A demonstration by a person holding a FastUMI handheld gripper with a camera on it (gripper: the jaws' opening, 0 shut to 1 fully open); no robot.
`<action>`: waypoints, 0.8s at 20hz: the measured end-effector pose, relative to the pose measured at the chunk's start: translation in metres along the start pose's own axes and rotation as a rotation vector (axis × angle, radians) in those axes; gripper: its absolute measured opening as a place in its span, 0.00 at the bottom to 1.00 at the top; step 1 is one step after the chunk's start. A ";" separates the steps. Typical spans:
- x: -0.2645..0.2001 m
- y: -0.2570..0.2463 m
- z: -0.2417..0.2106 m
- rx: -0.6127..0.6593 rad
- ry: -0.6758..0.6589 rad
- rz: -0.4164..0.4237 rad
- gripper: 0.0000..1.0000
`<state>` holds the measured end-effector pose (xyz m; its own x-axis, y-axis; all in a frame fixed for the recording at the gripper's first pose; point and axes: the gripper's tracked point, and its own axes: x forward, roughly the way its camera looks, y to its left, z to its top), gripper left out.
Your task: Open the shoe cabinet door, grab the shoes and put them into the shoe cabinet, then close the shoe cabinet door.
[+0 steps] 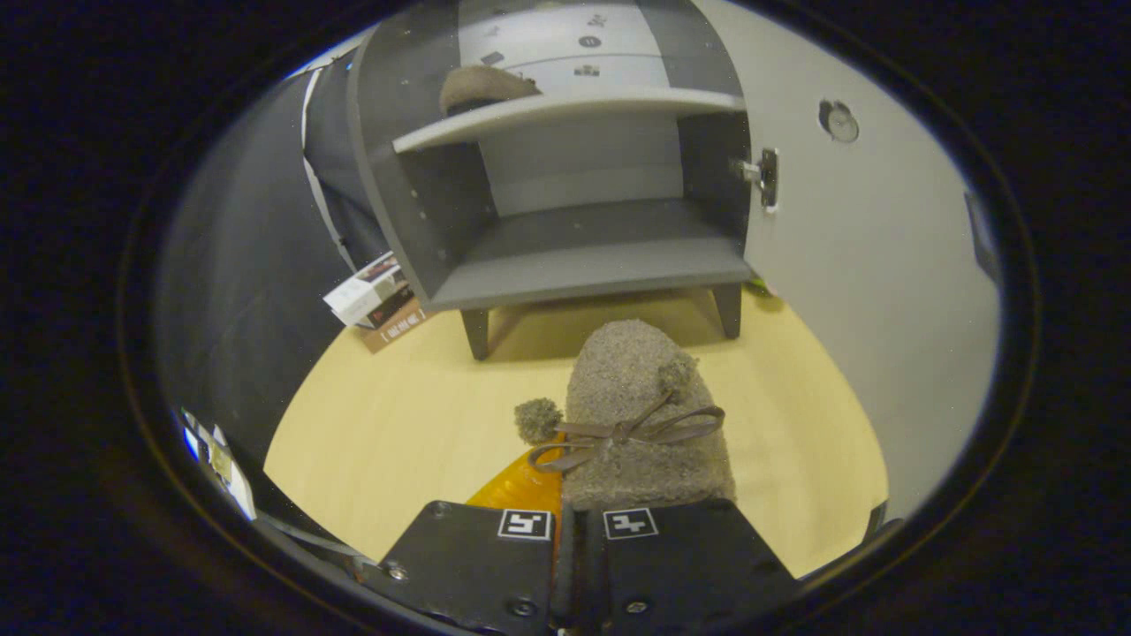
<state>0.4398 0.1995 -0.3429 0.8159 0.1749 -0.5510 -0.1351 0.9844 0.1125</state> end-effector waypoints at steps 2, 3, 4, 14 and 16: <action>-0.024 0.009 0.033 -0.015 -0.068 0.000 0.09; -0.035 0.013 0.050 -0.015 -0.099 0.001 0.09; -0.045 0.015 0.065 -0.016 -0.131 0.003 0.09; -0.082 0.045 0.238 -0.069 -0.384 0.012 0.09; -0.073 0.047 0.273 -0.085 -0.422 0.008 0.09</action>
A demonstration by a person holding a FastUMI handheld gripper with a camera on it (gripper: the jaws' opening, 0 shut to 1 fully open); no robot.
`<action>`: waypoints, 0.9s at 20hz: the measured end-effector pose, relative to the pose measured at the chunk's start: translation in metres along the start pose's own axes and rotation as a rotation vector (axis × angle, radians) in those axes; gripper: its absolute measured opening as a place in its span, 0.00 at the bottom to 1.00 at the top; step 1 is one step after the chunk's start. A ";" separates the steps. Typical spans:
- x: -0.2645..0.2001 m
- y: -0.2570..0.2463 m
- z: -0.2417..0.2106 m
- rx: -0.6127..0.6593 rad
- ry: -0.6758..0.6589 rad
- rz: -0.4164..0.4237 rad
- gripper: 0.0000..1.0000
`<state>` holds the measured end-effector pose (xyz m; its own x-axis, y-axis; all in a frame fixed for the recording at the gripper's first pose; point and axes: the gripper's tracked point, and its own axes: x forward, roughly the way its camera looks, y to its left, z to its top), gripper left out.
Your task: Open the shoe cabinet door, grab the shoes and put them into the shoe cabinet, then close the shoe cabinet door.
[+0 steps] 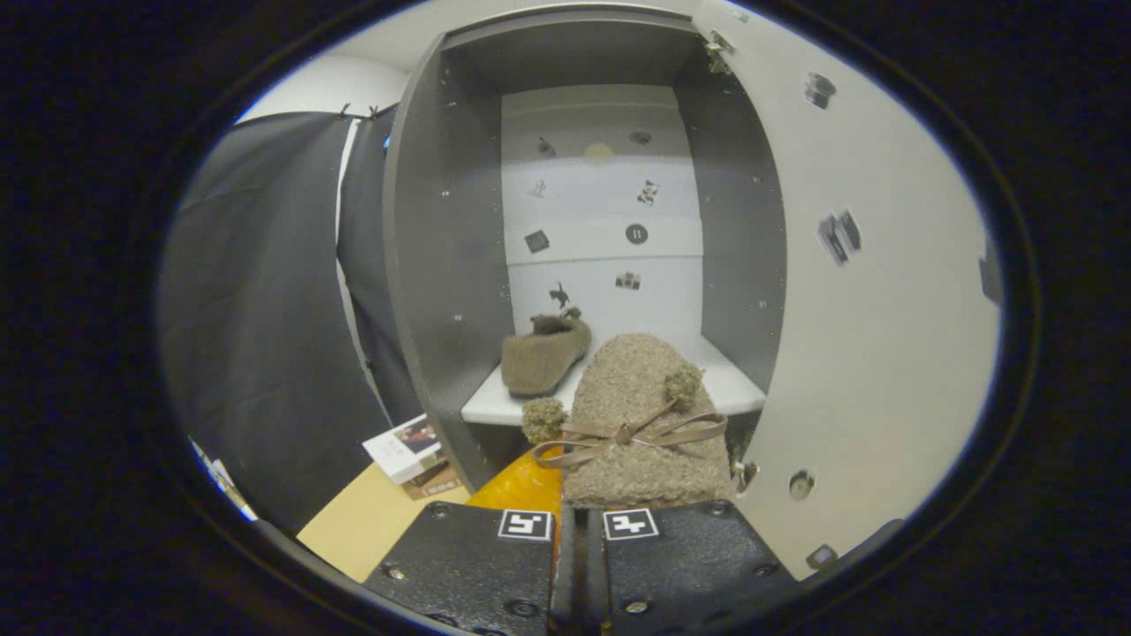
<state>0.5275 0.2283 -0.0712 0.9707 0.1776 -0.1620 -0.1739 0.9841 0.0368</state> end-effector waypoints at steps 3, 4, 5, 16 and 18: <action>0.036 -0.002 0.040 -0.007 -0.040 0.015 0.09; 0.054 -0.006 0.050 -0.005 -0.049 0.016 0.09; 0.070 -0.009 0.060 -0.003 -0.053 0.015 0.09; 0.212 -0.025 0.072 0.023 0.023 0.017 0.09; 0.224 -0.029 0.067 0.038 0.038 0.002 0.09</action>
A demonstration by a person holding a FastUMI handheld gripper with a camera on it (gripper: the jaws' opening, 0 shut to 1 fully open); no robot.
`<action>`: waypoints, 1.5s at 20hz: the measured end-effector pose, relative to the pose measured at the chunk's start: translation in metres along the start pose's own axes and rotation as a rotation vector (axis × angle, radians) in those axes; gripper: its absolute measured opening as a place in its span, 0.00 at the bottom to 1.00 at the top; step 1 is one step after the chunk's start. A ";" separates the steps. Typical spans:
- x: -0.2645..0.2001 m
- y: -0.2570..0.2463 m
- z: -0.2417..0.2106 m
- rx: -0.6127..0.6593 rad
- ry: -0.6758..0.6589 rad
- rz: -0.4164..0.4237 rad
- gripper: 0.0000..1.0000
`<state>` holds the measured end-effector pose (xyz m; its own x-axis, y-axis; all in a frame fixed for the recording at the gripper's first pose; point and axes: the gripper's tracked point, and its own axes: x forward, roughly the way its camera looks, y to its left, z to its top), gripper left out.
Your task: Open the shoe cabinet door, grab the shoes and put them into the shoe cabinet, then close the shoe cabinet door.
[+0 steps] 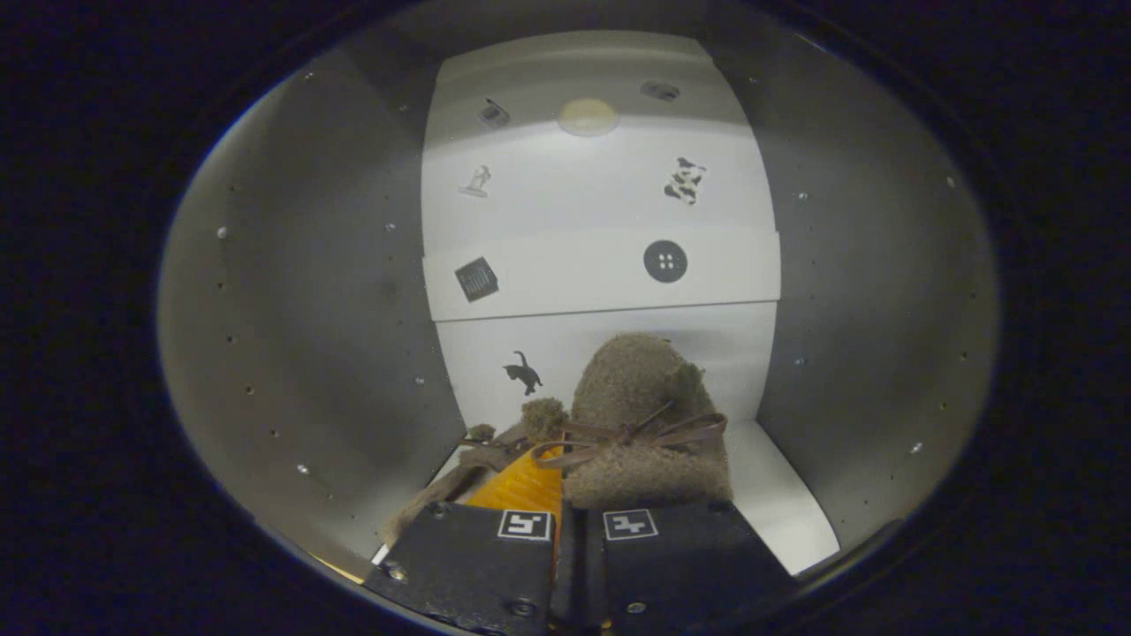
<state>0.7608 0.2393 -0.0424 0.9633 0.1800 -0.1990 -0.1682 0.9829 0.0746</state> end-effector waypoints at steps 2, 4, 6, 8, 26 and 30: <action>0.008 -0.004 -0.006 0.002 0.020 -0.019 0.09; 0.016 -0.007 -0.015 0.010 0.053 -0.028 0.09; 0.022 -0.013 -0.018 0.026 0.073 -0.055 0.09; 0.027 -0.017 -0.021 0.030 0.099 -0.070 0.09; -0.031 -0.012 -0.023 -0.043 0.085 -0.144 0.65; -0.100 0.012 -0.016 -0.069 -0.008 -0.076 0.74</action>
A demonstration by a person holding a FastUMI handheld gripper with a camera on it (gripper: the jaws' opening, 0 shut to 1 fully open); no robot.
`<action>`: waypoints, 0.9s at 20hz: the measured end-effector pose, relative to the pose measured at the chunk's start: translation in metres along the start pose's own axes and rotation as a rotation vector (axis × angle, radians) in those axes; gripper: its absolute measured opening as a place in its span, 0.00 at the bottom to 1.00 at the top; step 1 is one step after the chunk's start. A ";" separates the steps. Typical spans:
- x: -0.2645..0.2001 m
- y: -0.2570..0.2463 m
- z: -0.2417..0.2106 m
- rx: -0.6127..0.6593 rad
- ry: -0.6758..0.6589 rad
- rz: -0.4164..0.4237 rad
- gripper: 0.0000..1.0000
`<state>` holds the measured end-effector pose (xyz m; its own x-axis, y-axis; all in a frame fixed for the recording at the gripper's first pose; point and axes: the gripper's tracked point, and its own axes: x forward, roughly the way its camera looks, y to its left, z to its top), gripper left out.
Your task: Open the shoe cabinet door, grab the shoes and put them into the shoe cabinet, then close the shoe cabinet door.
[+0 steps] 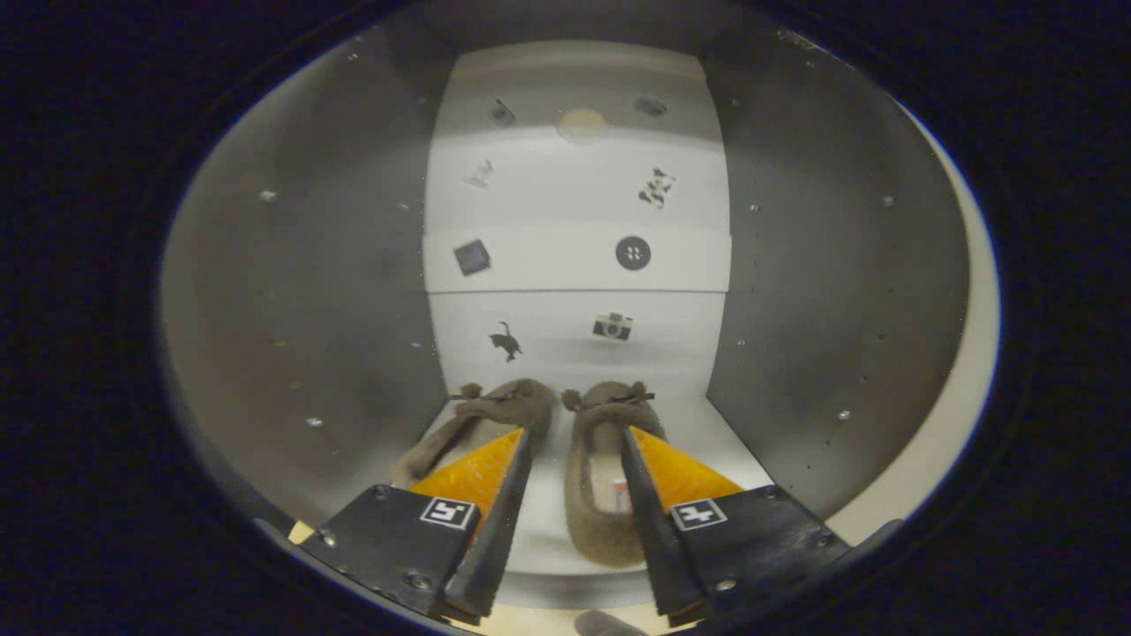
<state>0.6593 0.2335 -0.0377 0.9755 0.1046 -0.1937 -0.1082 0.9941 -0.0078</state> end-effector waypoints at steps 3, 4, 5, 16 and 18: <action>-0.059 0.008 -0.001 0.009 -0.025 0.034 1.00; -0.082 0.011 -0.001 0.018 -0.036 0.043 1.00; -0.103 0.013 -0.002 0.023 -0.044 0.052 1.00; -0.333 0.002 -0.027 0.024 -0.111 0.111 1.00; -0.365 -0.016 -0.033 0.022 -0.100 0.094 1.00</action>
<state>0.2992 0.1781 0.0006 0.9755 0.1988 -0.0939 -0.1971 0.9800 0.0272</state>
